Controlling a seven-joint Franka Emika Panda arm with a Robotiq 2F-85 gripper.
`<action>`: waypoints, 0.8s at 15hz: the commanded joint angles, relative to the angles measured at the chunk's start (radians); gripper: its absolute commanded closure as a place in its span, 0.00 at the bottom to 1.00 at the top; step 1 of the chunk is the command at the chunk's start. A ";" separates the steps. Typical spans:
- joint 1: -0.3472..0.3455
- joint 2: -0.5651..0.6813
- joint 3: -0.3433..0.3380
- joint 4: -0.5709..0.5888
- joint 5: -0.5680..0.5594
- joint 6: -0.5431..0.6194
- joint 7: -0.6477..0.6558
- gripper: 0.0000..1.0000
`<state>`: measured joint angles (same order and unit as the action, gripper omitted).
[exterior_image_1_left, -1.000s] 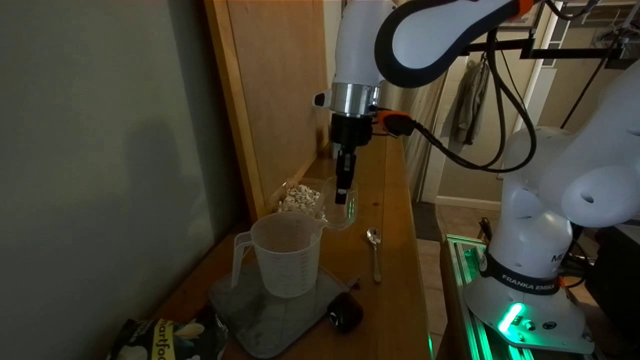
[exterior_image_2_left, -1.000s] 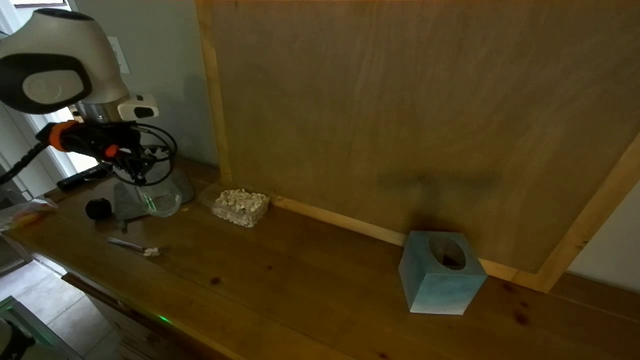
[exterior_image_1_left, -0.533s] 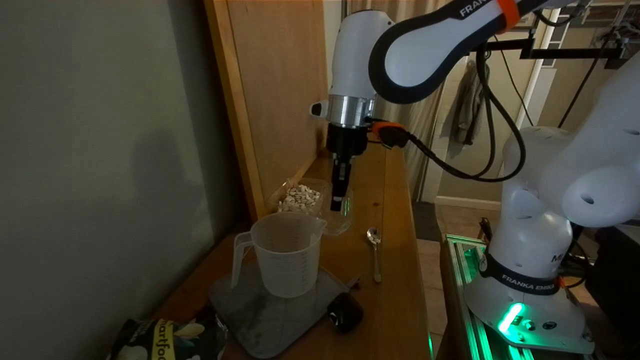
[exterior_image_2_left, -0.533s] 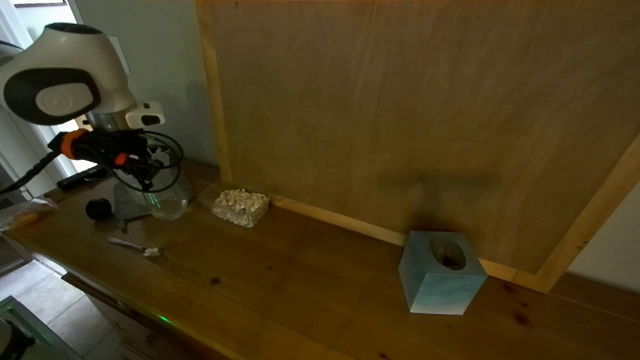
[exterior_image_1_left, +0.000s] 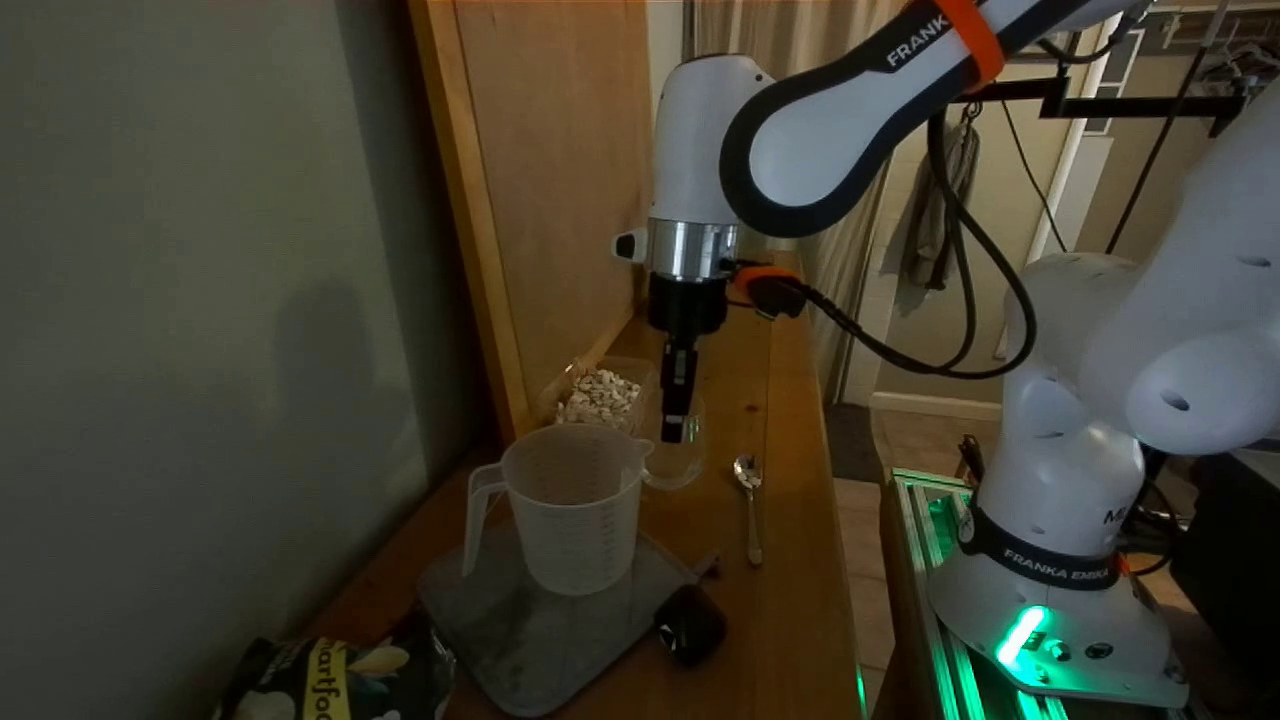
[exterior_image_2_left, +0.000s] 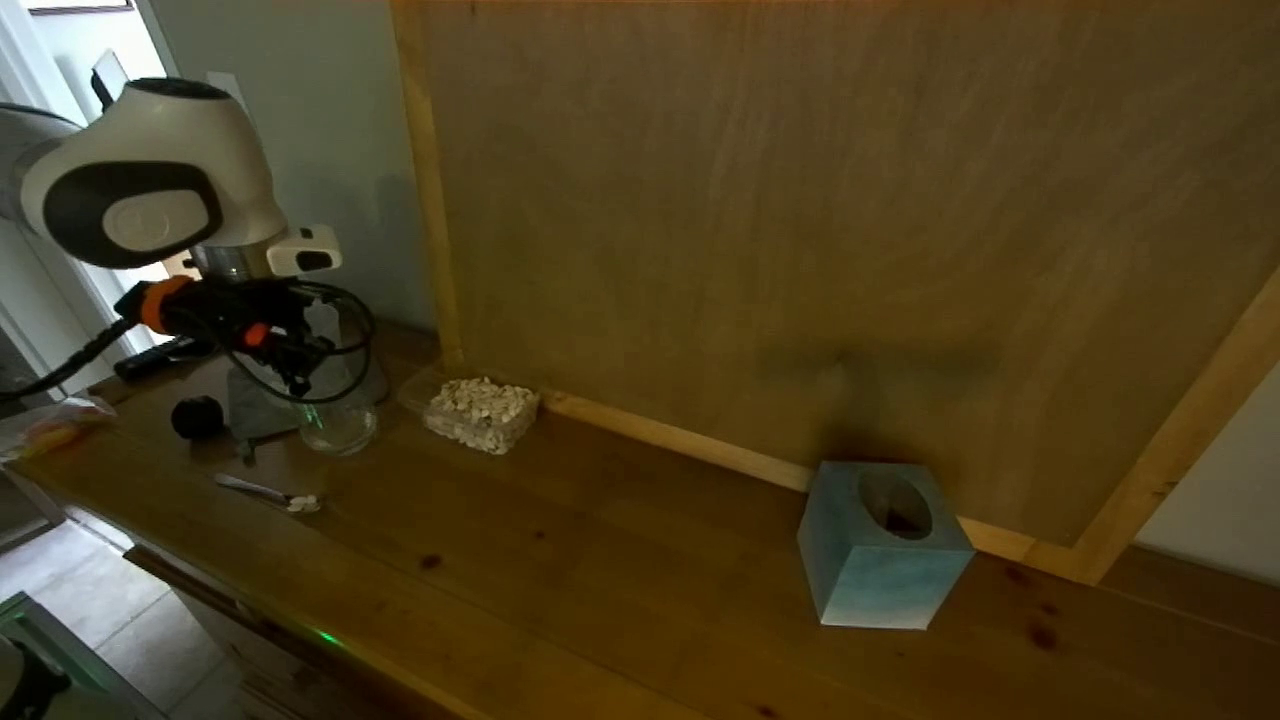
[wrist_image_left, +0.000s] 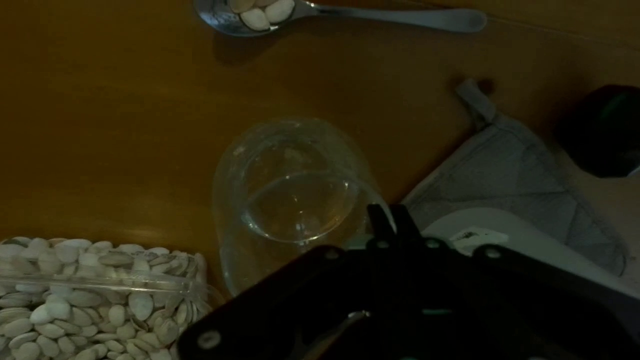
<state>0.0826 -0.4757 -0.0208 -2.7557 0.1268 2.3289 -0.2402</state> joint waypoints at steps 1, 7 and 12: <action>0.015 0.010 -0.017 0.001 0.010 0.021 -0.015 0.99; 0.015 0.022 -0.021 0.001 0.016 0.044 -0.015 0.99; 0.021 0.027 -0.034 0.001 0.033 0.048 -0.024 0.63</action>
<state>0.0846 -0.4536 -0.0329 -2.7556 0.1324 2.3568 -0.2409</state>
